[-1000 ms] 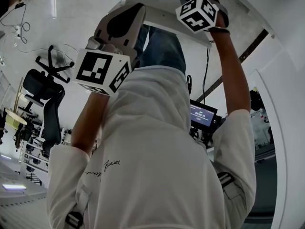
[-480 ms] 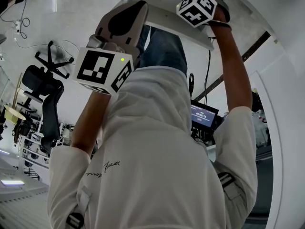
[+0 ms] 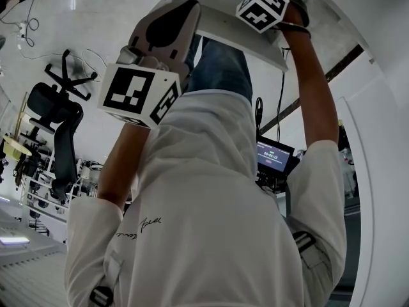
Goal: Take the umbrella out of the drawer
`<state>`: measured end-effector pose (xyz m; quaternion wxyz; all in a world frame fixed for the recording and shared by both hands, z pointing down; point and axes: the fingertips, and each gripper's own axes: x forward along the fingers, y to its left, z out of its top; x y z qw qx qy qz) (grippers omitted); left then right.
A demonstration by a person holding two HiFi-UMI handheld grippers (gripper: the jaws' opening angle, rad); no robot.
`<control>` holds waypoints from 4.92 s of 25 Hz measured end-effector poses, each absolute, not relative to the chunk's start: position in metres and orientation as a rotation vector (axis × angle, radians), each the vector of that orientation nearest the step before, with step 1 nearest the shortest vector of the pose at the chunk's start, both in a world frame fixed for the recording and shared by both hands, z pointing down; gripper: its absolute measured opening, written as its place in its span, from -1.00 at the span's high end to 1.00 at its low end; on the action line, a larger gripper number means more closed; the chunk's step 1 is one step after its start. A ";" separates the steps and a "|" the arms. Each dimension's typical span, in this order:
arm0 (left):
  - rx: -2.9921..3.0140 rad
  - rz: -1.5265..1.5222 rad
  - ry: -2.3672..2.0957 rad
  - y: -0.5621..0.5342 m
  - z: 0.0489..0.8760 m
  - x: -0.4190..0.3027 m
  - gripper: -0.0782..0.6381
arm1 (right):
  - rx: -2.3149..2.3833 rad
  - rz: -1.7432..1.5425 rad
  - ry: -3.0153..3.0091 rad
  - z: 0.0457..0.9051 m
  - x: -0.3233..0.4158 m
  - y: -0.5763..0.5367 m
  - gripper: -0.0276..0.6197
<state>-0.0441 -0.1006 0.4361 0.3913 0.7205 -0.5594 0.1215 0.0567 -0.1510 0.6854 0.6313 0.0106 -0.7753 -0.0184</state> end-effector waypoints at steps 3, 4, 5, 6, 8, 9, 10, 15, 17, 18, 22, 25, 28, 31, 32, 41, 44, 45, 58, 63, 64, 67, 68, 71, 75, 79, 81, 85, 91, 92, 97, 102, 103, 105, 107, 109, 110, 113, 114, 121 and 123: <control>1.818 0.304 -1.420 -0.100 0.439 -0.045 0.73 | 0.016 -0.043 -1.770 0.690 0.055 -0.150 0.13; 1.813 0.302 -1.420 -0.100 0.439 -0.046 0.73 | 0.013 -0.045 -1.769 0.692 0.053 -0.151 0.13; 1.807 0.300 -1.422 -0.100 0.440 -0.048 0.73 | 0.011 -0.047 -1.767 0.693 0.052 -0.151 0.13; 1.801 0.299 -1.425 -0.099 0.441 -0.049 0.73 | 0.008 -0.048 -1.765 0.695 0.051 -0.152 0.13; 1.792 0.301 -1.432 -0.099 0.444 -0.050 0.73 | 0.005 -0.042 -1.762 0.698 0.051 -0.152 0.13; 1.789 0.301 -1.435 -0.099 0.445 -0.050 0.73 | 0.005 -0.041 -1.761 0.698 0.051 -0.153 0.13; 1.786 0.300 -1.436 -0.100 0.446 -0.050 0.73 | 0.005 -0.046 -1.759 0.697 0.050 -0.154 0.13; 1.772 0.291 -1.430 -0.100 0.449 -0.053 0.73 | -0.010 -0.100 -1.743 0.700 0.045 -0.156 0.13; 1.773 0.291 -1.426 -0.099 0.449 -0.054 0.73 | -0.013 -0.096 -1.743 0.700 0.044 -0.156 0.13; 1.775 0.291 -1.424 -0.099 0.449 -0.054 0.73 | -0.016 -0.098 -1.742 0.701 0.043 -0.156 0.13; 1.779 0.292 -1.422 -0.099 0.450 -0.053 0.73 | -0.031 -0.099 -1.726 0.709 0.041 -0.154 0.11; 1.779 0.289 -1.428 -0.101 0.451 -0.052 0.73 | -0.044 -0.080 -1.709 0.716 0.042 -0.153 0.10; 1.778 0.276 -1.426 -0.102 0.451 -0.051 0.73 | -0.068 -0.045 -1.709 0.718 0.044 -0.153 0.10; 1.785 0.268 -1.408 -0.102 0.451 -0.048 0.73 | -0.071 -0.042 -1.725 0.718 0.041 -0.152 0.10; 1.788 0.266 -1.403 -0.102 0.451 -0.047 0.73 | -0.064 -0.043 -1.727 0.718 0.040 -0.152 0.10; 1.812 0.248 -1.373 -0.103 0.445 -0.033 0.73 | -0.001 -0.008 -1.742 0.717 0.039 -0.149 0.11; 1.810 0.246 -1.388 -0.102 0.441 -0.036 0.73 | 0.023 0.016 -1.740 0.716 0.040 -0.150 0.14; 1.809 0.245 -1.393 -0.103 0.440 -0.037 0.73 | 0.034 0.032 -1.742 0.716 0.042 -0.151 0.14; 1.844 0.248 -1.358 -0.096 0.435 -0.025 0.73 | 0.115 0.237 -1.735 0.721 0.045 -0.135 0.15; 1.841 0.247 -1.376 -0.095 0.434 -0.030 0.73 | 0.104 0.251 -1.730 0.720 0.051 -0.128 0.15; 1.840 0.245 -1.380 -0.095 0.434 -0.031 0.73 | 0.102 0.249 -1.730 0.719 0.052 -0.126 0.15; 1.842 0.244 -1.387 -0.095 0.434 -0.034 0.73 | 0.102 0.248 -1.728 0.718 0.055 -0.125 0.16; 1.844 0.244 -1.389 -0.095 0.433 -0.034 0.73 | 0.105 0.251 -1.728 0.718 0.057 -0.125 0.16; 1.847 0.241 -1.395 -0.094 0.431 -0.032 0.73 | 0.114 0.258 -1.736 0.712 0.061 -0.124 0.15; 1.850 0.238 -1.396 -0.091 0.430 -0.030 0.73 | 0.128 0.273 -1.746 0.705 0.064 -0.122 0.16; 1.861 0.230 -1.391 -0.090 0.429 -0.032 0.73 | 0.132 0.289 -1.752 0.697 0.061 -0.117 0.15; 1.862 0.225 -1.392 -0.092 0.428 -0.035 0.73 | 0.129 0.294 -1.757 0.694 0.059 -0.117 0.15; 1.860 0.226 -1.402 -0.094 0.426 -0.039 0.74 | 0.128 0.289 -1.762 0.687 0.059 -0.116 0.15; 1.857 0.236 -1.405 -0.092 0.427 -0.040 0.73 | 0.138 0.292 -1.777 0.677 0.061 -0.115 0.15; 1.857 0.238 -1.404 -0.092 0.428 -0.041 0.73 | 0.141 0.293 -1.780 0.675 0.061 -0.116 0.15; 1.864 0.243 -1.400 -0.092 0.427 -0.043 0.73 | 0.145 0.298 -1.783 0.668 0.061 -0.115 0.15; 1.878 0.242 -1.403 -0.092 0.423 -0.041 0.73 | 0.148 0.295 -1.801 0.655 0.060 -0.114 0.15; 1.880 0.242 -1.404 -0.092 0.422 -0.041 0.73 | 0.149 0.295 -1.808 0.652 0.060 -0.113 0.15; 1.882 0.240 -1.407 -0.090 0.420 -0.040 0.73 | 0.151 0.295 -1.818 0.648 0.059 -0.111 0.15; 1.884 0.239 -1.410 -0.090 0.420 -0.040 0.73 | 0.152 0.295 -1.826 0.644 0.059 -0.110 0.15; 1.887 0.240 -1.410 -0.091 0.420 -0.041 0.73 | 0.156 0.293 -1.835 0.638 0.058 -0.111 0.15; 1.889 0.241 -1.411 -0.091 0.419 -0.042 0.73 | 0.158 0.289 -1.838 0.635 0.057 -0.111 0.15; 1.891 0.237 -1.414 -0.090 0.417 -0.043 0.73 | 0.162 0.289 -1.844 0.630 0.056 -0.110 0.15; 1.890 0.231 -1.415 -0.089 0.416 -0.043 0.73 | 0.162 0.293 -1.846 0.629 0.057 -0.109 0.15; 1.894 0.216 -1.416 -0.084 0.412 -0.044 0.73 | 0.167 0.294 -1.872 0.611 0.056 -0.105 0.15; 1.898 0.214 -1.415 -0.083 0.411 -0.042 0.73 | 0.173 0.294 -1.882 0.605 0.056 -0.103 0.15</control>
